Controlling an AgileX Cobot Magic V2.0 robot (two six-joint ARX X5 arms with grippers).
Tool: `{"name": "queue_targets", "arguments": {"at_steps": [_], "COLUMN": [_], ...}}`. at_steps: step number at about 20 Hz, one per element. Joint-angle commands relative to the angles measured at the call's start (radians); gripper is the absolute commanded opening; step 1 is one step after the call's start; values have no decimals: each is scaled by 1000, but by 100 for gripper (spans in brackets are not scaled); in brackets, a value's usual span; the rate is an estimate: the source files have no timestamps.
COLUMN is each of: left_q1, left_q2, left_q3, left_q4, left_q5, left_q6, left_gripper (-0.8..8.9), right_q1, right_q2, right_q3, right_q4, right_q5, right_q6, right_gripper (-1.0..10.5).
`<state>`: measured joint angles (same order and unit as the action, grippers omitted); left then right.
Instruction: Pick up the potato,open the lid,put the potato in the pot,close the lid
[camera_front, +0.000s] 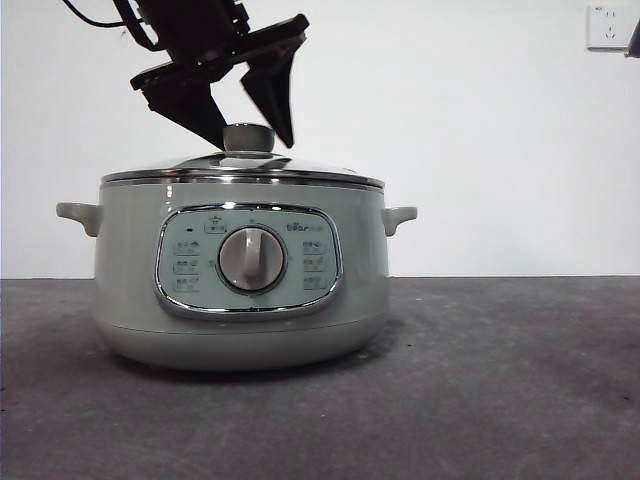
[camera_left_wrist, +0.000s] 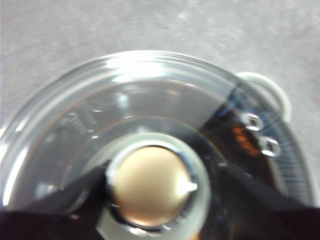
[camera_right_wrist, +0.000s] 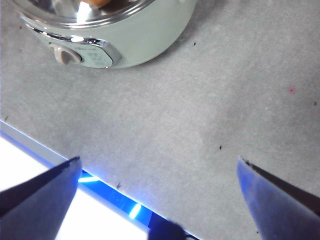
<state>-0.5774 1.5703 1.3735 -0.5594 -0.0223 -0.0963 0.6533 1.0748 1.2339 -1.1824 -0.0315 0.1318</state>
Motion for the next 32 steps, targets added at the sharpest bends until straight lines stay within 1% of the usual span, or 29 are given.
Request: {"name": "queue_targets", "arguments": {"at_steps": [1,4,8,12,16,17,21,22,23,24,25,26,27,32], "left_q1": [-2,-2,-4,-4,-4,-4,-4,-4,-5,-5,-5,-11,-17,-36], "left_q2": [-82,-179,-288,-352,-388,-395,-408,-411,-415,-422,-431,-444,-459,-564], "left_q3": [-9,-9,-9,-9,-9,-9,-9,-9,-9,-9,-9,-9,-9,-9], "left_q4": [-2,-70,-255,-441,-561,-583,-657,-676,-691,-704,-713,-720,-726,-758], "left_q5": [3,4,31,30,30,30,30,30,30,30,30,30,30,31], "left_q6": [14,23,39,51,65,73,87,87,87,86,86,89,90,74], "left_gripper": [632,632,629,625,622,598,453,393,293,107,-30,-8,-8,-8], "right_q1": [-1,-1,-1,-1,-1,-1,-1,-1,-1,-1,0,1,1,1], "right_q2": [0,0,0,0,1,1,1,1,1,1,1,1,1,1], "right_q3": [-11,-11,-11,-11,-11,-11,-11,-11,-11,-11,-11,-11,-11,-11], "right_q4": [0,1,6,8,9,9,26,31,34,32,29,31,31,-18], "right_q5": [-3,-3,-3,-3,-2,-2,-2,-2,-2,-3,-5,-2,-3,-7], "right_q6": [7,7,8,7,7,7,7,7,7,2,-1,-5,-4,8], "right_gripper": [756,756,756,756,756,756,756,755,750,620,276,2,-15,-8]}}
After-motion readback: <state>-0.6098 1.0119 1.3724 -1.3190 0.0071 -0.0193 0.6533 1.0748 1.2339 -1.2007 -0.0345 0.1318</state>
